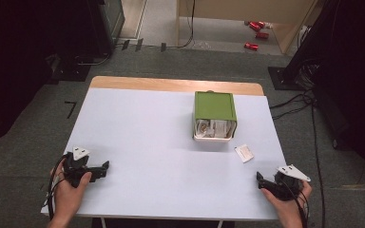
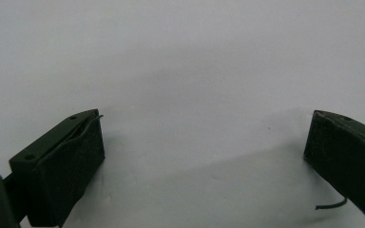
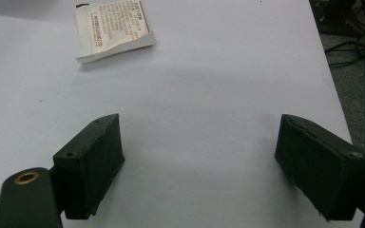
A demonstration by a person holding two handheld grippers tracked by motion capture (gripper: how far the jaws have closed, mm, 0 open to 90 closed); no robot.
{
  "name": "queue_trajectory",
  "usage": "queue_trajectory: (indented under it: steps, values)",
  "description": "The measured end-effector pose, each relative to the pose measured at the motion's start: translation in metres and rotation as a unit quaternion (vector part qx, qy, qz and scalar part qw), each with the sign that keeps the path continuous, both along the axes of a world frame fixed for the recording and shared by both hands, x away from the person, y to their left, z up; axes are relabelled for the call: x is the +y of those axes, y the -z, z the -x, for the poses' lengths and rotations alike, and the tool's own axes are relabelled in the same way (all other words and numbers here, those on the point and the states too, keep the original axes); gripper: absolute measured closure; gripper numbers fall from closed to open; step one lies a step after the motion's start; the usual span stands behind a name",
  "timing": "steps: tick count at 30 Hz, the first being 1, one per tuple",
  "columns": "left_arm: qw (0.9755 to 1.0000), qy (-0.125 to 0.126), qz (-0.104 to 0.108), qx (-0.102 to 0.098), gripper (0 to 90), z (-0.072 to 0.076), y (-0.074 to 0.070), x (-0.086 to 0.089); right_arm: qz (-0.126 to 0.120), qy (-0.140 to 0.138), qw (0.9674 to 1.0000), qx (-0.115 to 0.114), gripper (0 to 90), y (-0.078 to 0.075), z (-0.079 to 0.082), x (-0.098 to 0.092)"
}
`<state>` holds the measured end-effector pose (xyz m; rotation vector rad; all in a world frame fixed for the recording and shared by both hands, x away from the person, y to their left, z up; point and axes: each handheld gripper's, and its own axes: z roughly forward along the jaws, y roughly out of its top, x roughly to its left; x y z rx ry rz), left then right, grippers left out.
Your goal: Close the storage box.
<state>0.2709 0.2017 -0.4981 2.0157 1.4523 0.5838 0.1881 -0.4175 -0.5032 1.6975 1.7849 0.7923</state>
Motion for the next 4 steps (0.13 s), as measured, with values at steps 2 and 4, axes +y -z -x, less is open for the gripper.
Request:
queue_trajectory:
  steps: [2, 4]
  values:
    - [1.0, 0.0, 0.0, 0.0, 0.0, 0.0, 0.0, 0.0, -0.001, 0.0, 1.0, 0.0, 15.9, 0.0001, 0.0002, 0.0001]
    - [1.0, 0.0, 0.0, 0.0, 0.0, 0.0, 0.0, 0.0, -0.001, 0.0, 1.0, 0.0, 15.9, 0.0001, 0.0002, 0.0]
